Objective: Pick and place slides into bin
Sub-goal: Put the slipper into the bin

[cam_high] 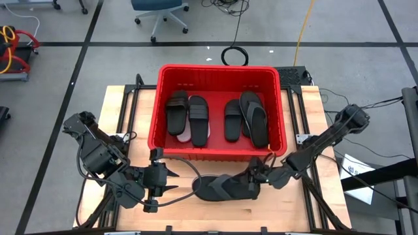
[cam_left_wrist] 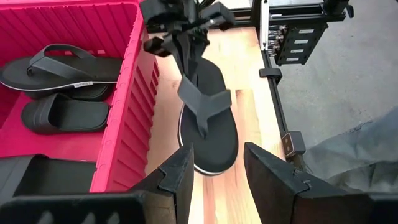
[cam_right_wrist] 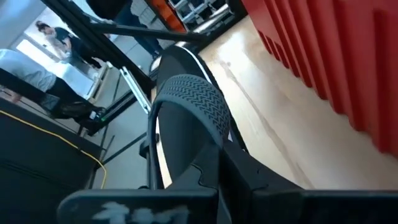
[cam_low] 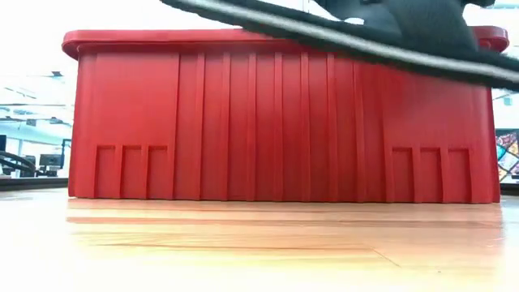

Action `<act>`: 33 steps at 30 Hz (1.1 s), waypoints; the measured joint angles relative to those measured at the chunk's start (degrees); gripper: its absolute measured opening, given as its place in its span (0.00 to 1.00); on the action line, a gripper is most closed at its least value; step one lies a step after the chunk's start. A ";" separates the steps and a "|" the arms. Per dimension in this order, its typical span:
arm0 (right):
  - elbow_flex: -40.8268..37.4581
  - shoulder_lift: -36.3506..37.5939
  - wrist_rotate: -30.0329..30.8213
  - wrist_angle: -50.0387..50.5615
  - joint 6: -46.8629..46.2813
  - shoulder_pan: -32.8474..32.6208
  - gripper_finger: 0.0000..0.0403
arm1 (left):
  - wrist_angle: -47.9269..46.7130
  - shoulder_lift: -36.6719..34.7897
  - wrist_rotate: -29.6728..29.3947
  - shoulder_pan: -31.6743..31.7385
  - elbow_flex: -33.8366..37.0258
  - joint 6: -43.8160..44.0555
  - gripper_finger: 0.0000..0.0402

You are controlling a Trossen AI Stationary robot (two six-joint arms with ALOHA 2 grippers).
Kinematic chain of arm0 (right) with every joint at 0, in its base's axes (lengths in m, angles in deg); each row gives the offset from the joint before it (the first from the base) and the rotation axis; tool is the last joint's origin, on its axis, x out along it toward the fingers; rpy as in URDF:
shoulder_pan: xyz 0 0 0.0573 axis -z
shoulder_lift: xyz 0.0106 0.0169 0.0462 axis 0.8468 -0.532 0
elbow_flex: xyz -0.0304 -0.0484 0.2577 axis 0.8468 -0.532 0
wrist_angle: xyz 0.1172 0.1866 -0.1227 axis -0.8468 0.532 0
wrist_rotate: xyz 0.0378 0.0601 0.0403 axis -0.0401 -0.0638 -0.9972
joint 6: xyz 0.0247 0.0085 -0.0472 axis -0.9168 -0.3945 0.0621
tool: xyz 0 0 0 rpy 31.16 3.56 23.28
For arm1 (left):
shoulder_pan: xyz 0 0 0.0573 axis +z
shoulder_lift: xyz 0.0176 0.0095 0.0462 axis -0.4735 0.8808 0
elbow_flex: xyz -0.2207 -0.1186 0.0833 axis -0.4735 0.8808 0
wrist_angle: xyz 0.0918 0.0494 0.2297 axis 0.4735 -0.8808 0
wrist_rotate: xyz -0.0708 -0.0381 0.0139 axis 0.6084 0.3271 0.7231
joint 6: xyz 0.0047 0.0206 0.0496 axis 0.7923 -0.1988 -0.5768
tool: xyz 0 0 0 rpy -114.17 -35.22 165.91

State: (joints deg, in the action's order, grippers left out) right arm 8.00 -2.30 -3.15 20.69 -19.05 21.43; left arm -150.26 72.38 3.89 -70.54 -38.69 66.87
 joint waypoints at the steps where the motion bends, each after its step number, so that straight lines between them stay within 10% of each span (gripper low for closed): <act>1: 0.02 0.82 -0.02 0.52 0.12 -0.04 0.00 | 0.00 0.00 0.00 0.00 0.00 0.00 0.34; 24: 10.21 11.82 -0.92 -0.31 14.82 -0.04 0.00 | -0.02 0.00 0.07 0.00 0.00 -0.11 0.34; 33: 16.77 12.56 11.15 -0.45 31.50 3.14 0.00 | 0.00 -0.02 0.04 0.00 0.00 -0.31 0.34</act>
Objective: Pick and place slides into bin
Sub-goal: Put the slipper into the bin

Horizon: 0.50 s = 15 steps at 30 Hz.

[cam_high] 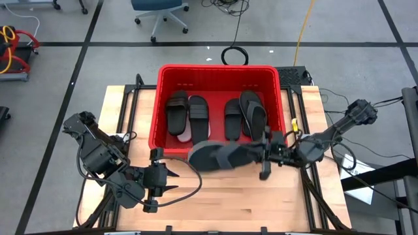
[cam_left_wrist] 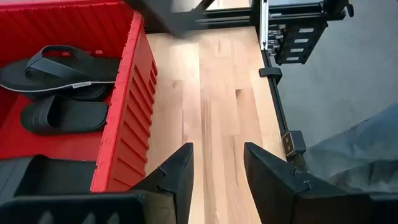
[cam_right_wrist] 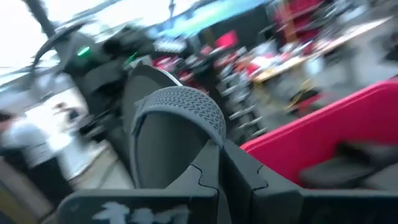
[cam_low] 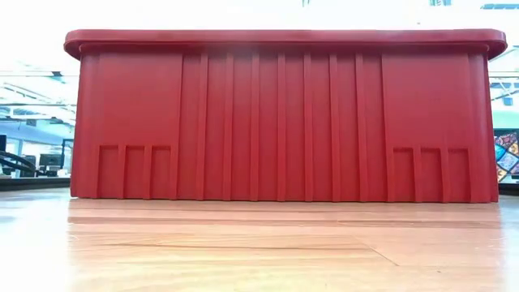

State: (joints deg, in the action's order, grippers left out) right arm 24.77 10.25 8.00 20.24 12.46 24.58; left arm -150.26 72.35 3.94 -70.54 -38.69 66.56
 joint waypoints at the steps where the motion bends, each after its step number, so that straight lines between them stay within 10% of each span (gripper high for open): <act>1: 0.04 0.32 1.72 -0.40 1.37 0.66 0.00 | 0.00 0.00 0.00 0.00 0.00 -0.46 0.34; 15: 0.04 2.48 4.04 -0.74 5.38 15.74 0.00 | 0.02 0.00 -0.55 1.85 0.00 -4.22 0.34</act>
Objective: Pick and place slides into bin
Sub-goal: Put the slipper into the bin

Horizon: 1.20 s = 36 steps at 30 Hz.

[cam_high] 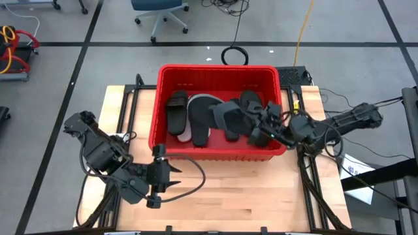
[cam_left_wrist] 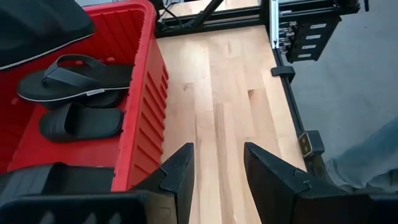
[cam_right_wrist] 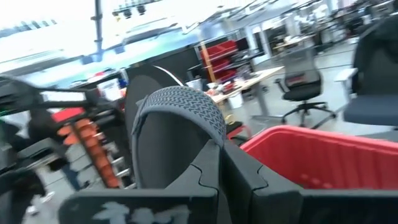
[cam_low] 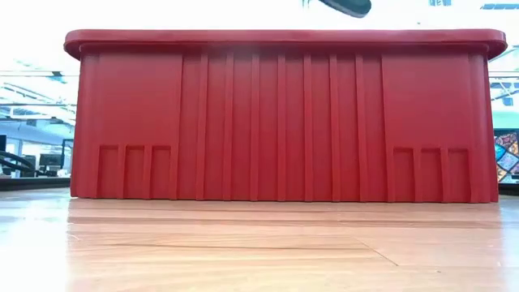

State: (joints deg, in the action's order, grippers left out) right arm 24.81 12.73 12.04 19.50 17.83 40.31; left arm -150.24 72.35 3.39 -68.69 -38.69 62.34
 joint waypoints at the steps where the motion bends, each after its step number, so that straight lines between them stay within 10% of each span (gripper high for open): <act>1: 0.00 0.00 -0.02 0.02 0.01 0.90 0.00 | 0.00 0.00 -0.02 0.23 0.00 -0.01 0.34; 17: -1.14 0.00 0.80 0.02 -2.90 9.00 0.00 | -0.06 0.00 -6.41 4.54 0.00 -4.18 0.34; 36: -17.83 -6.21 25.70 -19.83 -28.50 9.28 0.00 | -0.88 -3.22 -6.62 12.16 0.00 -20.24 0.34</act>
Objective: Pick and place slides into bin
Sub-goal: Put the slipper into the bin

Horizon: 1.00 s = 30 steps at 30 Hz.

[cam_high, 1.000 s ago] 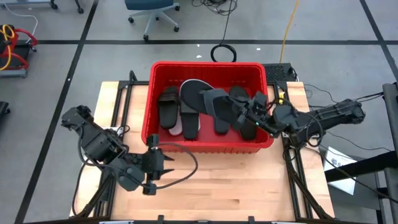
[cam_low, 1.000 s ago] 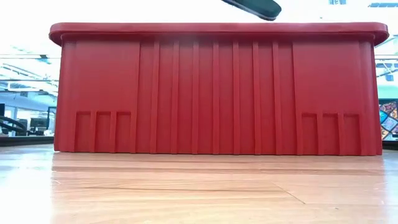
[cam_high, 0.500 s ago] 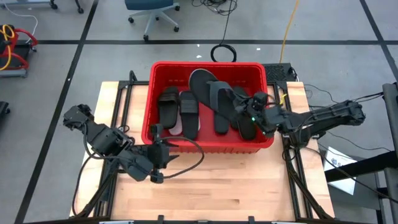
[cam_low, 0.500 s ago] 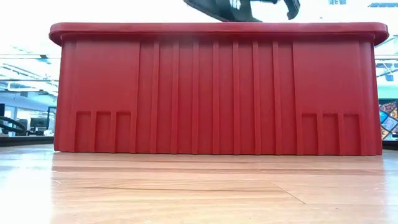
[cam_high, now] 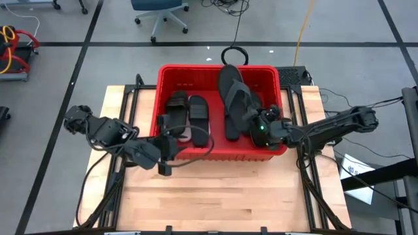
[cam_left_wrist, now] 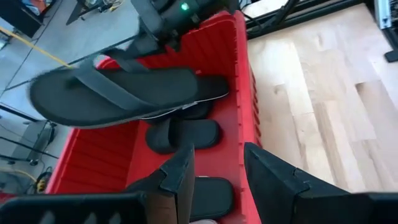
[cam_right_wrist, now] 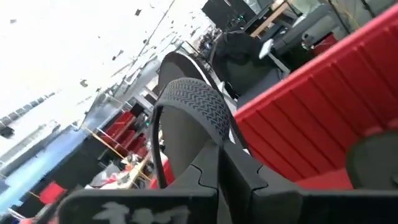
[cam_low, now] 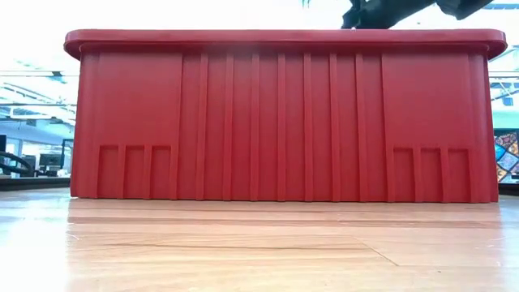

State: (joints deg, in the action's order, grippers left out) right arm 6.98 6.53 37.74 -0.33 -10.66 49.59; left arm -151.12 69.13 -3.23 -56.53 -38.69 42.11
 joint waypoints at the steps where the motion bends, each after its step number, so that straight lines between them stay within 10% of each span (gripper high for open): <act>1: -0.18 -0.49 0.17 0.13 -0.58 0.02 0.00 | 0.01 -0.01 0.01 0.36 0.00 -0.52 0.34; 30: 0.12 -12.29 5.88 1.98 -8.38 -0.06 0.00 | 0.22 0.06 0.64 3.23 0.00 -2.25 0.34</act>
State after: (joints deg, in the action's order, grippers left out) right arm 7.10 -5.76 43.61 1.65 -19.04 49.53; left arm -150.89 69.19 -2.58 -53.30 -38.69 39.86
